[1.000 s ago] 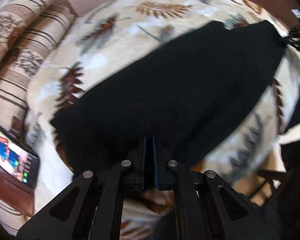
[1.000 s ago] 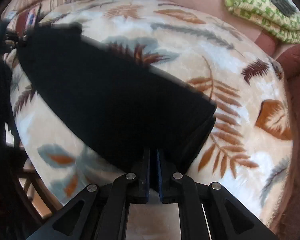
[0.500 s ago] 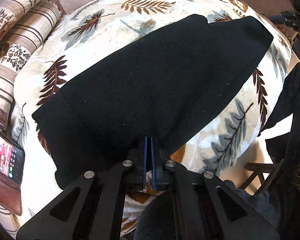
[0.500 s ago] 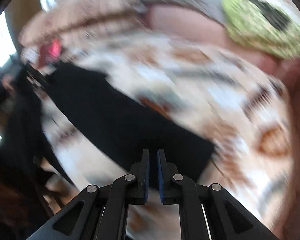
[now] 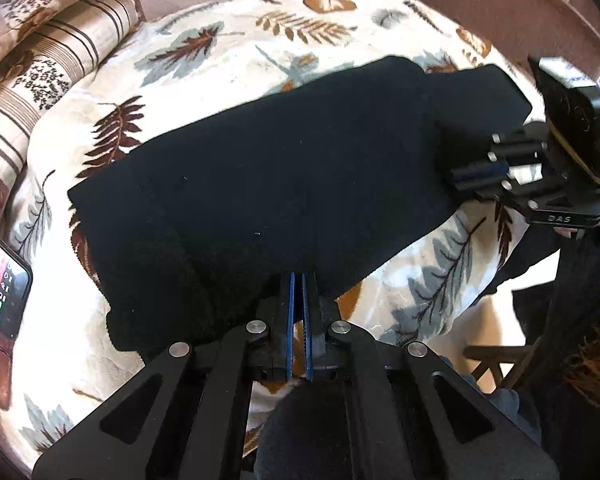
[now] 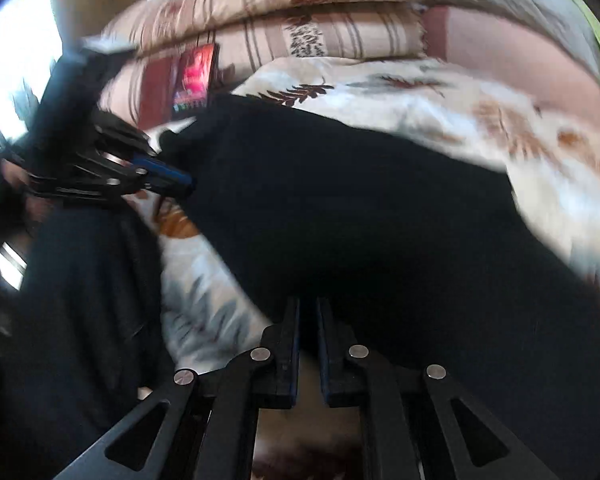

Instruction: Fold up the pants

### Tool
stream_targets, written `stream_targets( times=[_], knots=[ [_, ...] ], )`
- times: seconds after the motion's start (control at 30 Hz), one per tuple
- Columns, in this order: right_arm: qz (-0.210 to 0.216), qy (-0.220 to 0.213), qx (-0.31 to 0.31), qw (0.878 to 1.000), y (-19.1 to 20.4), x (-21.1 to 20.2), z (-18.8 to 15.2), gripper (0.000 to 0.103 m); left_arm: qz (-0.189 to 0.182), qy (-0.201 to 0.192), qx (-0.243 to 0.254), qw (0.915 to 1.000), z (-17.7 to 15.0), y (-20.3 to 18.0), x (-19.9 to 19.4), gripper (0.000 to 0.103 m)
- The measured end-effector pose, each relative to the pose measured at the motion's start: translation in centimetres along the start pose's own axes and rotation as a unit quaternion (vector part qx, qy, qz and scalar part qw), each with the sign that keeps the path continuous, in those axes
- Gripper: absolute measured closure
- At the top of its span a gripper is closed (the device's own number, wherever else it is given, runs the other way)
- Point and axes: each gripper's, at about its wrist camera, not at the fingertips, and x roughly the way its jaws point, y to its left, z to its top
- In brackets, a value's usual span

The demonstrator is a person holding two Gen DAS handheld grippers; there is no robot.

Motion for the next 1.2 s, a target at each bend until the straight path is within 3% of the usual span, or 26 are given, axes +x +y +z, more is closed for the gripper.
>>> stream_targets(
  times=[0.07, 0.13, 0.3, 0.37, 0.4, 0.47, 0.53, 0.6, 0.67, 0.7, 0.73, 0.77, 0.83, 0.87, 0.9, 0.93, 1.0, 1.1, 1.17, 1.2],
  knots=[
    [0.019, -0.007, 0.015, 1.0, -0.7, -1.3, -0.5, 0.096, -0.002, -0.006, -0.006, 1.0, 0.1, 0.1, -0.2, 0.102],
    [0.008, -0.022, 0.02, 1.0, -0.3, -2.2, 0.4, 0.096, 0.008, -0.005, -0.005, 0.9999, 0.4, 0.1, -0.3, 0.102],
    [-0.008, -0.121, 0.013, 0.993, 2.7, -2.5, 4.6, 0.095, 0.023, -0.033, 0.001, 0.9992, 3.2, -1.3, -2.2, 0.102],
    [-0.049, -0.072, 0.023, 0.996, 3.4, 0.9, 3.8, 0.095, 0.026, -0.034, 0.013, 0.999, 4.5, -2.7, -2.2, 0.102],
    [-0.061, -0.042, 0.023, 0.997, 3.5, 2.6, 2.9, 0.095, 0.027, -0.023, 0.028, 0.999, 5.1, -3.8, -1.5, 0.102],
    [-0.074, -0.117, 0.017, 0.99, 3.9, 1.7, 0.3, 0.094, 0.039, 0.027, 0.062, 0.997, 5.5, -5.5, 0.6, 0.096],
    [-0.062, -0.126, 0.023, 0.99, 3.8, 1.1, -0.8, 0.095, 0.073, 0.088, 0.108, 0.9876, 4.9, -7.2, 3.4, 0.094],
    [-0.037, -0.102, 0.049, 0.993, 2.6, -0.2, -0.1, 0.095, 0.085, 0.086, 0.125, 0.9848, 5.4, -8.0, 3.3, 0.095],
    [-0.068, -0.127, 0.056, 0.988, 1.3, -2.8, 0.3, 0.093, 0.081, 0.078, 0.109, 0.9876, 6.2, -7.8, 2.7, 0.095],
    [-0.097, -0.149, 0.06, 0.982, 0.5, -4.4, 0.3, 0.087, 0.08, 0.067, 0.102, 0.9892, 6.7, -7.7, 2.4, 0.095],
    [-0.121, -0.164, 0.07, 0.977, -0.5, -5.6, 0.3, 0.08, 0.078, 0.047, 0.088, 0.992, 7.6, -7.5, 1.8, 0.095],
    [-0.139, -0.171, 0.091, 0.971, -2.1, -6.3, 0.0, 0.062, 0.072, 0.026, 0.065, 0.9949, 8.5, -7.1, 1.3, 0.095],
    [-0.141, -0.141, 0.149, 0.968, -5.6, -5.5, -1.4, 0.057, 0.048, -0.017, -0.003, 0.9987, 10.8, -6.4, 0.9, 0.095],
    [-0.124, -0.102, 0.164, 0.973, -7.2, -4.1, -2.1, 0.058, 0.034, -0.037, -0.039, 0.9979, 11.9, -6.0, 1.0, 0.094],
    [-0.126, -0.121, 0.15, 0.973, -7.1, -4.5, -2.1, 0.059, 0.018, -0.054, -0.078, 0.9953, 12.9, -5.6, 1.5, 0.085],
    [-0.138, -0.124, 0.141, 0.972, -6.8, -4.9, -1.8, 0.059, -0.013, -0.067, -0.123, 0.99, 13.9, -5.4, 2.6, 0.065],
    [-0.172, -0.124, 0.144, 0.967, -6.6, -5.8, -0.6, 0.059, -0.07, -0.082, -0.163, 0.9808, 15.0, -6.1, 4.5, 0.057],
    [-0.22, -0.144, 0.149, 0.953, -7.2, -7.7, -0.7, 0.057, -0.096, -0.08, -0.173, 0.9769, 16.7, -7.3, 7.6, 0.057],
    [-0.267, -0.115, 0.142, 0.946, -8.1, -7.0, -2.0, 0.05, -0.068, -0.078, -0.149, 0.9834, 16.8, -8.4, 10.2, 0.057],
    [-0.267, -0.078, 0.15, 0.949, -9.3, -5.8, -3.3, 0.048, -0.059, -0.097, -0.137, 0.984, 16.3, -8.8, 10.6, 0.055]
  ],
)
